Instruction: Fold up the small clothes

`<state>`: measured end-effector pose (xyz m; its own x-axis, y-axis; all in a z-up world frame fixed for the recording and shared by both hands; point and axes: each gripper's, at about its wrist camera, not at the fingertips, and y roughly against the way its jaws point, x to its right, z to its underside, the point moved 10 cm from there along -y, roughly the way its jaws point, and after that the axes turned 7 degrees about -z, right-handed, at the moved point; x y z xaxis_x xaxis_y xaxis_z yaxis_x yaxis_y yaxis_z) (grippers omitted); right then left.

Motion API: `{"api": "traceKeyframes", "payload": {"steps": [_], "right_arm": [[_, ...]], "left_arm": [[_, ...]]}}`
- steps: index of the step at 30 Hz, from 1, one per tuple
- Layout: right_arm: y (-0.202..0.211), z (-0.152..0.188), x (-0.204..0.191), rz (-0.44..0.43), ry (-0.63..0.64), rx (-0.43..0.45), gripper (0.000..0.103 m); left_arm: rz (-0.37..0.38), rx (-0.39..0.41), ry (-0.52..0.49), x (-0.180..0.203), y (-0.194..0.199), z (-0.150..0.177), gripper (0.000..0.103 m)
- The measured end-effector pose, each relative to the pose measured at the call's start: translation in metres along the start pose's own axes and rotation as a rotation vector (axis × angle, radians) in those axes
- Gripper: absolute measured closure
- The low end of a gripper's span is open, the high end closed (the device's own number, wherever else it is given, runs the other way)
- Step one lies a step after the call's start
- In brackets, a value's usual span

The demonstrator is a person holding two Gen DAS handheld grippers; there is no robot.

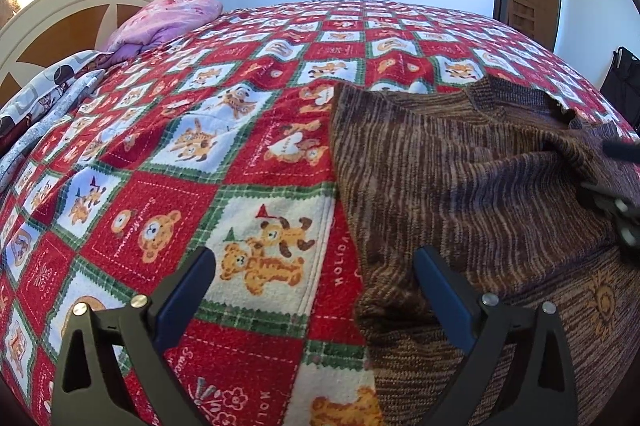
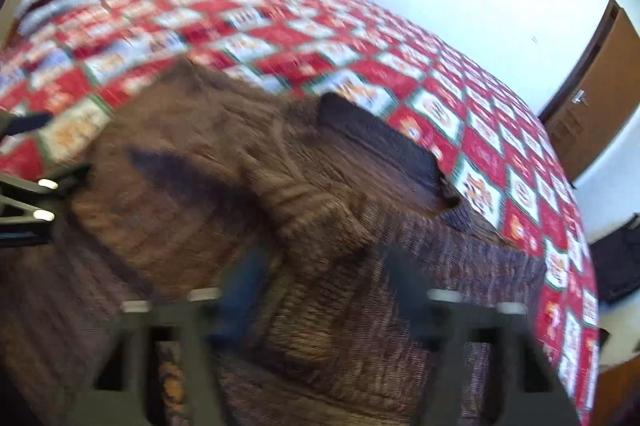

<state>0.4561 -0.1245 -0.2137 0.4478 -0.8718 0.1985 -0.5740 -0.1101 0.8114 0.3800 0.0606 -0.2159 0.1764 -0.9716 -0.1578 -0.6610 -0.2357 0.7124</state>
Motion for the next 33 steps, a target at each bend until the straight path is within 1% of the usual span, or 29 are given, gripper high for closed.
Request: {"api": "traceKeyframes", "payload": {"steps": [1,3,5,6,7,10,11,13,14,15,16,17,18,20,23,24,25,27,28,29,30,31,33], "right_arm": [[-0.002,-0.002,0.008,-0.003,-0.031,-0.002,0.071],[-0.004,-0.008,0.024,0.003,-0.089,0.002,0.085],[-0.004,-0.014,0.043,0.012,-0.163,0.008,0.086],[-0.006,-0.015,0.052,0.016,-0.195,0.007,0.089],[-0.007,-0.015,0.061,0.019,-0.225,0.001,0.09],[-0.021,-0.011,0.084,0.034,-0.304,-0.035,0.09],[-0.023,-0.008,0.089,0.025,-0.331,-0.03,0.09],[-0.019,-0.008,0.085,-0.062,-0.363,0.006,0.089],[-0.014,-0.008,0.08,-0.088,-0.36,0.022,0.071],[-0.01,-0.009,0.075,-0.108,-0.349,0.035,0.031],[-0.002,-0.011,0.066,-0.142,-0.328,0.065,0.017],[0.005,-0.015,0.055,-0.174,-0.294,0.093,0.015],[0.009,-0.018,0.046,-0.186,-0.259,0.103,0.015],[0.014,-0.025,0.022,-0.16,-0.137,0.109,0.015],[0.008,-0.032,-0.002,-0.17,-0.061,0.094,0.015],[0.005,-0.034,-0.005,-0.16,-0.052,0.094,0.018],[0.001,-0.036,-0.008,-0.146,-0.038,0.082,0.024],[-0.011,-0.034,-0.013,-0.15,-0.015,0.029,0.064],[-0.016,-0.033,-0.012,-0.135,-0.015,0.011,0.07],[-0.018,-0.032,-0.01,-0.135,-0.022,0.002,0.081],[-0.017,-0.032,-0.009,-0.156,-0.033,0.005,0.09],[-0.015,-0.033,-0.005,-0.16,-0.045,0.01,0.092],[-0.012,-0.035,0.007,-0.138,-0.065,0.019,0.099]], "left_arm": [[0.002,-0.001,0.001,0.0,0.0,0.0,0.001],[0.005,-0.003,0.003,0.0,0.0,0.0,0.001],[0.01,-0.006,0.006,-0.001,-0.001,0.0,0.001],[0.013,-0.008,0.009,-0.001,-0.001,0.0,0.001],[0.016,-0.01,0.012,-0.001,-0.002,0.0,0.001],[0.02,-0.012,0.015,-0.001,-0.002,0.0,0.001],[0.019,-0.012,0.014,-0.001,-0.002,0.0,0.0],[0.014,-0.012,0.012,-0.001,-0.003,0.0,0.0],[0.013,-0.012,0.012,-0.002,-0.003,0.0,0.0],[0.014,-0.012,0.012,-0.001,-0.003,0.0,0.0],[0.015,-0.013,0.012,-0.001,-0.003,0.0,0.0],[0.016,-0.014,0.013,-0.001,-0.003,0.0,0.0],[0.018,-0.015,0.013,-0.001,-0.003,0.0,0.0],[0.023,-0.018,0.018,-0.001,-0.003,0.001,0.0],[0.023,-0.02,0.019,0.0,-0.003,0.001,0.0],[0.023,-0.019,0.018,0.0,-0.003,0.001,0.0],[0.023,-0.018,0.018,0.0,-0.003,0.001,0.0],[0.023,-0.019,0.018,0.0,-0.003,0.001,0.0],[0.024,-0.019,0.018,0.0,-0.003,0.001,0.0],[0.024,-0.02,0.018,0.0,-0.003,0.001,0.0],[0.026,-0.02,0.02,-0.001,-0.003,0.001,0.0],[0.028,-0.021,0.021,-0.001,-0.004,0.001,0.0],[0.033,-0.023,0.024,-0.001,-0.004,0.001,0.0]]}}
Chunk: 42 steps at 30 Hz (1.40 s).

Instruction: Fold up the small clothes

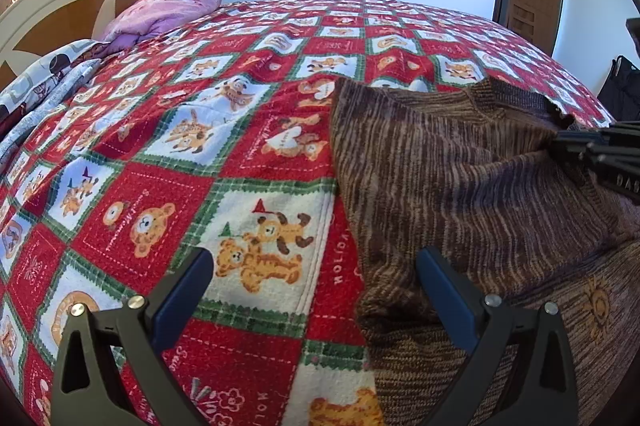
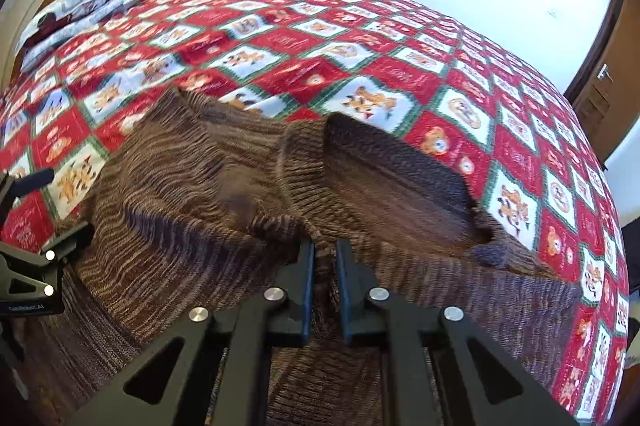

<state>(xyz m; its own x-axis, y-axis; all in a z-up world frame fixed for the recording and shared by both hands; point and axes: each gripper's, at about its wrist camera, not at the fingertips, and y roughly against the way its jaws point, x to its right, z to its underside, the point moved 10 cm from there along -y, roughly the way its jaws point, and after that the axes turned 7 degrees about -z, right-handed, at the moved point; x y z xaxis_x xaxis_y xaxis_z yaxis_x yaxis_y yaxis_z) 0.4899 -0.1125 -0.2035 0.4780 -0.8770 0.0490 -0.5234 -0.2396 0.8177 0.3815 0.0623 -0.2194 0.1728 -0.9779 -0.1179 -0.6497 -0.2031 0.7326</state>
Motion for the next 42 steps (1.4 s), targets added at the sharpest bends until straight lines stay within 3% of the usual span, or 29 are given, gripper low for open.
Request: {"api": "traceKeyframes", "payload": {"steps": [5,7,9,11,15,17,19,22,32,37,42], "right_arm": [[-0.009,-0.006,0.022,0.035,-0.062,0.005,0.098],[-0.015,-0.006,0.025,0.057,-0.045,0.003,0.089],[-0.015,-0.003,0.034,0.111,-0.048,-0.006,0.044],[-0.004,0.002,0.039,0.1,-0.084,0.018,0.031],[0.036,0.012,0.017,-0.064,-0.132,0.113,0.031],[0.045,0.027,-0.015,-0.186,-0.096,0.092,0.031],[0.041,0.045,-0.035,-0.24,-0.057,0.034,0.031],[0.025,0.082,-0.041,-0.187,-0.027,-0.066,0.031],[0.051,0.096,-0.035,-0.176,-0.135,0.004,0.031],[0.086,0.103,-0.028,-0.173,-0.188,0.08,0.031],[0.106,0.109,-0.031,-0.166,-0.197,0.106,0.03]], "left_arm": [[-0.01,0.005,-0.013,0.002,0.0,0.0,0.0],[-0.009,0.006,-0.014,0.001,0.0,0.0,0.0],[-0.005,0.004,-0.01,0.001,0.0,0.0,0.0],[0.0,0.001,-0.005,0.001,-0.001,0.0,0.0],[0.003,0.0,-0.003,0.001,-0.001,0.0,0.0],[0.005,-0.001,0.0,0.001,-0.001,0.001,0.0],[0.005,0.0,-0.001,0.001,-0.001,0.0,0.0],[0.005,0.001,0.0,0.0,0.0,0.001,0.0],[0.043,-0.008,0.014,-0.001,0.013,0.009,0.0],[0.078,0.048,0.048,-0.005,0.047,0.018,0.0],[0.075,0.1,0.001,0.001,0.075,0.023,0.0]]}}
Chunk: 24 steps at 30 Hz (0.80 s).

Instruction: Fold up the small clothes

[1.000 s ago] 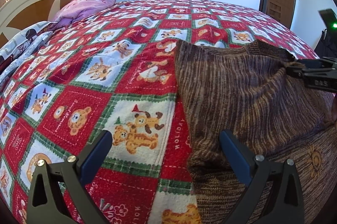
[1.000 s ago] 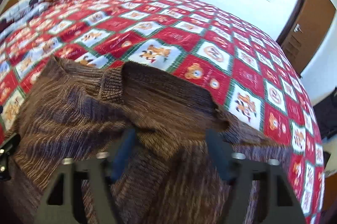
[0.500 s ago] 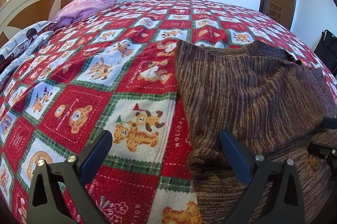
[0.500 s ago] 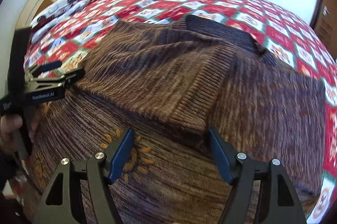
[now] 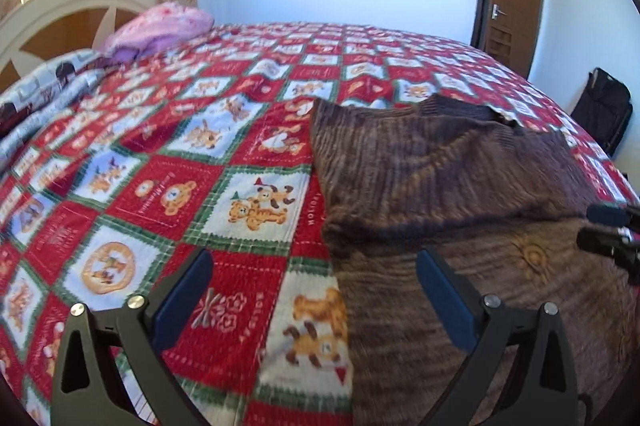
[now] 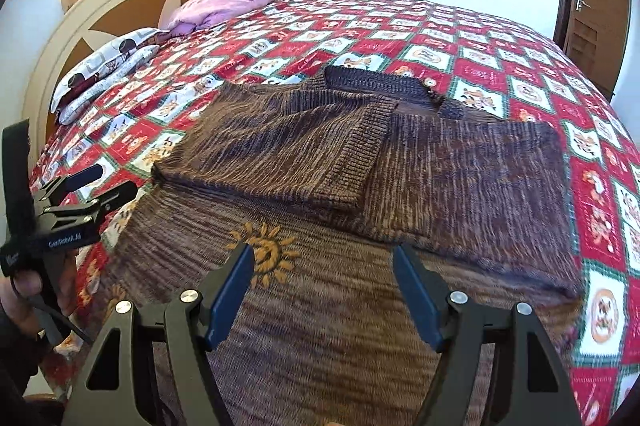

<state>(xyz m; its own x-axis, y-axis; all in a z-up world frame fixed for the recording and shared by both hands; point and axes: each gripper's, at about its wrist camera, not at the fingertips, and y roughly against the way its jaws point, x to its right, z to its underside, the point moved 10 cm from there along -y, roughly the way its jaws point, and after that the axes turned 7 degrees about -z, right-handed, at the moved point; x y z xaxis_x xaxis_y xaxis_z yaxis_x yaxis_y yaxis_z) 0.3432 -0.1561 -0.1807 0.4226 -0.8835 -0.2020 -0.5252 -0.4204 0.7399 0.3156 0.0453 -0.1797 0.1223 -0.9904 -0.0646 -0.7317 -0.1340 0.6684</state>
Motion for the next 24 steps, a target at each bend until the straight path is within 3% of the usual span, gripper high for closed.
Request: {"api": "traceKeyframes", "payload": {"steps": [9,16,24], "right_arm": [[0.025,0.025,-0.024,-0.019,0.017,0.023,0.03],[0.042,0.047,-0.03,-0.023,0.012,0.036,0.03],[0.057,0.066,-0.026,-0.01,-0.011,0.038,0.03]], "left_arm": [[0.02,0.067,-0.036,0.008,0.045,0.003,0.0],[-0.025,0.171,-0.053,0.004,0.078,-0.001,0.0],[0.002,0.166,-0.05,0.004,0.098,0.007,0.0]]}}
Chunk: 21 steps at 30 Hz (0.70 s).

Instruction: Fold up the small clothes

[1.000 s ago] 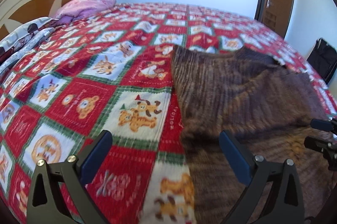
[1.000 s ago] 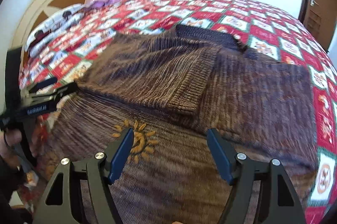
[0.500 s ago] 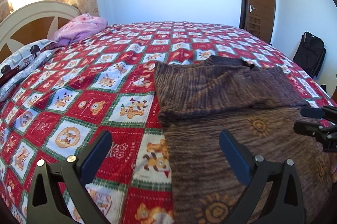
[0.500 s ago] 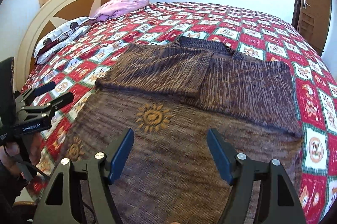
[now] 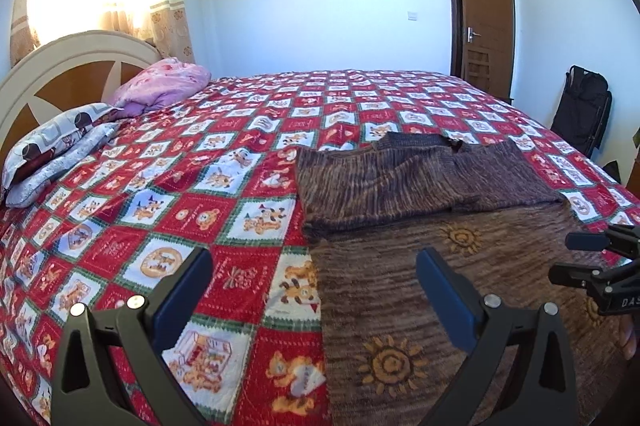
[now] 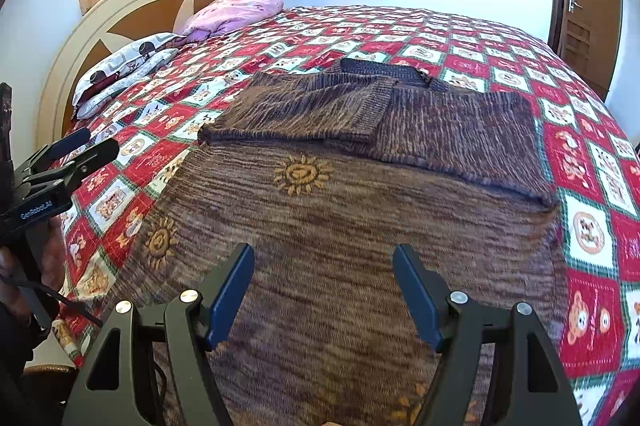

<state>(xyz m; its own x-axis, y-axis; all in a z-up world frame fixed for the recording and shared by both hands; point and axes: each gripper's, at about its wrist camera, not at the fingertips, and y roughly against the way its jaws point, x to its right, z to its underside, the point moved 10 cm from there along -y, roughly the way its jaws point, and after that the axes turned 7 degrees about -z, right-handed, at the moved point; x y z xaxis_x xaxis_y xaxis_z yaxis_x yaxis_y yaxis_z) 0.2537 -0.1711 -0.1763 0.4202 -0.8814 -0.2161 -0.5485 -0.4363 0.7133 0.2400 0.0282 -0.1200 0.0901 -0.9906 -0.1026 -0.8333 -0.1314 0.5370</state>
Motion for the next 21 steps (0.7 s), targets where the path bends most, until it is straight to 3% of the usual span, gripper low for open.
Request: {"api": "traceKeyframes", "payload": {"steps": [5,9,17,21], "right_arm": [[0.01,0.013,0.003,0.014,-0.006,-0.007,0.03],[0.019,0.021,0.003,0.021,-0.012,-0.001,0.03],[0.03,0.038,-0.003,0.026,-0.004,-0.011,0.03],[0.038,0.052,-0.005,0.03,0.001,-0.03,0.03]], "left_arm": [[0.033,0.018,0.006,-0.005,0.027,0.006,0.0],[0.068,0.11,-0.04,-0.011,0.058,0.009,0.0],[-0.152,0.335,-0.194,-0.04,0.11,0.005,0.0],[-0.018,0.261,-0.167,-0.045,0.118,0.014,0.0]]}}
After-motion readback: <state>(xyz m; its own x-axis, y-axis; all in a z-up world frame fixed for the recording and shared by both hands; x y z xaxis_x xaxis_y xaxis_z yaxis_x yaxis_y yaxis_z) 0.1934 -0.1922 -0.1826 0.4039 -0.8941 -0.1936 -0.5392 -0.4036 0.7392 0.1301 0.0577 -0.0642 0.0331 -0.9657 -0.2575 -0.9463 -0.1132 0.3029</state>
